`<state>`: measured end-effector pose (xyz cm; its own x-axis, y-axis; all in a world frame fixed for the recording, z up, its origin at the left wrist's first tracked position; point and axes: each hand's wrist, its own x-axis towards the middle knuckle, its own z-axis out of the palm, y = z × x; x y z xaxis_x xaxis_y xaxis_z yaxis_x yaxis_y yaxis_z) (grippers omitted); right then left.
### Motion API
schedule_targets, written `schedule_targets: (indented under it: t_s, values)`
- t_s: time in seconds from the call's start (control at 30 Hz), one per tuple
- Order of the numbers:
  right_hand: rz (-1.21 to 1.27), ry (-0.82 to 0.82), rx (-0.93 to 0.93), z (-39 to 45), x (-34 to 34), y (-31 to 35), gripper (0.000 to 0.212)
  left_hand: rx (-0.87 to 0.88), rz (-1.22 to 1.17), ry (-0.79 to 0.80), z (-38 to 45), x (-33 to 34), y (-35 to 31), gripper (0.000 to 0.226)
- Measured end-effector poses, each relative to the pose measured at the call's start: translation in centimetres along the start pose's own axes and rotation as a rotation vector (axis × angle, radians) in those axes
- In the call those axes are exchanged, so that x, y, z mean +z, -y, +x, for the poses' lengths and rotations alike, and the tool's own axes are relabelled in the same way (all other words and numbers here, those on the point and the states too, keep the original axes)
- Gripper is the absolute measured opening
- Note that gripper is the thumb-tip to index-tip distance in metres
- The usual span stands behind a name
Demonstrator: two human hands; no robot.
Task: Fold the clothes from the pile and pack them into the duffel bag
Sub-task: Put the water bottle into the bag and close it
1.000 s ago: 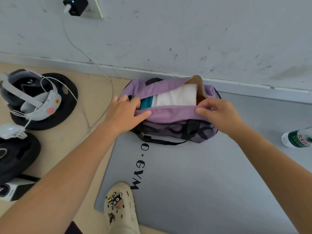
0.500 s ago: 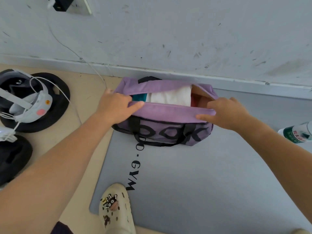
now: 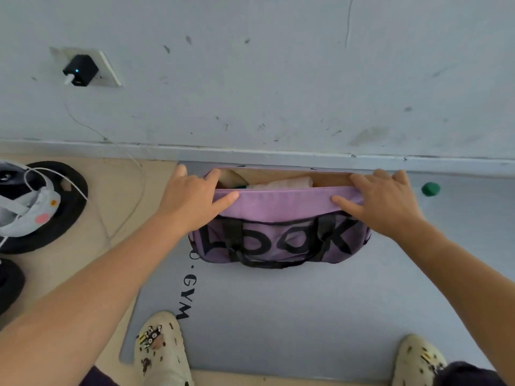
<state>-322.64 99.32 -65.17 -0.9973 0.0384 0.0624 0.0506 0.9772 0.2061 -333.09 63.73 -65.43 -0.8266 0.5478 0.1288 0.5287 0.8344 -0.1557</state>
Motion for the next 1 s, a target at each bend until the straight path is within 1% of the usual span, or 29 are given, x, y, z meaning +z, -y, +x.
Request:
schedule_targets:
  t_s: [0.03,0.07,0.1,0.17,0.2,0.23,0.27,0.3,0.33,0.37,0.4,0.43,0.47,0.5,0.57,0.6,0.63,0.7,0.8,0.9,1.0]
  values:
    - [-0.005,0.043,0.013,-1.5,0.0,-0.7,0.073,-0.006,-0.021,0.022,-0.4,0.0,-1.6,0.073]
    - [0.001,0.092,0.025,-2.9,0.2,-1.2,0.073,-0.015,-0.048,0.078,-0.8,0.2,-3.2,0.073]
    - [0.020,0.145,0.042,-4.3,0.5,-1.6,0.071,-0.025,-0.078,0.166,-1.3,0.4,-4.9,0.074]
    - [0.100,0.278,0.064,-6.5,1.6,-2.2,0.059,-0.020,-0.119,0.349,-1.9,0.7,-7.9,0.074]
    - [0.167,0.339,0.075,-7.4,2.3,-2.6,0.049,-0.011,-0.130,0.411,-2.1,0.7,-9.2,0.071]
    - [0.280,0.392,0.119,-8.0,2.8,-3.1,0.039,-0.001,-0.156,0.431,-1.9,0.6,-10.2,0.065]
    - [0.447,0.405,0.197,-8.5,3.3,-3.8,0.032,0.013,-0.199,0.414,-1.4,0.5,-11.0,0.058]
    - [0.625,0.343,0.297,-8.9,3.7,-4.6,0.028,0.026,-0.250,0.374,-0.8,0.1,-11.8,0.050]
    - [0.757,0.211,0.414,-9.1,4.0,-5.8,0.023,0.025,-0.310,0.325,0.0,-0.5,-12.7,0.042]
    - [0.831,0.059,0.535,-9.0,4.2,-7.1,0.015,0.008,-0.388,0.288,0.8,-1.1,-13.8,0.037]
    - [0.866,-0.074,0.646,-9.0,4.4,-8.5,0.014,-0.013,-0.476,0.275,1.7,-1.6,-15.2,0.033]
    - [0.889,-0.162,0.732,-8.8,4.7,-9.9,0.022,-0.022,-0.561,0.284,2.6,-2.2,-16.9,0.032]
    - [0.907,-0.206,0.786,-8.4,5.1,-11.4,0.031,-0.016,-0.638,0.322,3.4,-2.7,-18.8,0.031]
    - [0.926,-0.205,0.815,-7.8,5.6,-12.6,0.041,-0.005,-0.724,0.378,4.0,-3.0,-20.6,0.030]
    - [0.991,-0.125,0.807,-6.2,6.8,-14.1,0.060,-0.010,-0.905,0.489,5.1,-3.0,-23.9,0.027]
    - [1.032,-0.071,0.789,-5.4,7.6,-14.5,0.065,-0.019,-0.968,0.525,5.5,-2.9,-25.1,0.025]
    - [1.060,-0.021,0.769,-4.7,8.4,-14.6,0.065,-0.030,-1.014,0.547,5.7,-2.8,-26.2,0.024]
    - [1.098,0.007,0.763,-3.9,10.1,-14.7,0.057,-0.074,-1.091,0.571,5.8,-2.4,-27.7,0.024]
    - [1.123,-0.076,0.791,-3.7,11.8,-14.5,0.046,-0.123,-1.166,0.588,4.8,-1.9,-28.5,0.023]
    - [1.078,-0.094,0.764,-3.7,11.8,-13.8,0.038,-0.152,-1.191,0.592,3.5,-1.2,-28.4,0.023]
    - [1.038,-0.128,0.766,-4.4,10.3,-13.4,0.033,-0.161,-1.218,0.561,2.2,-1.2,-27.7,0.022]
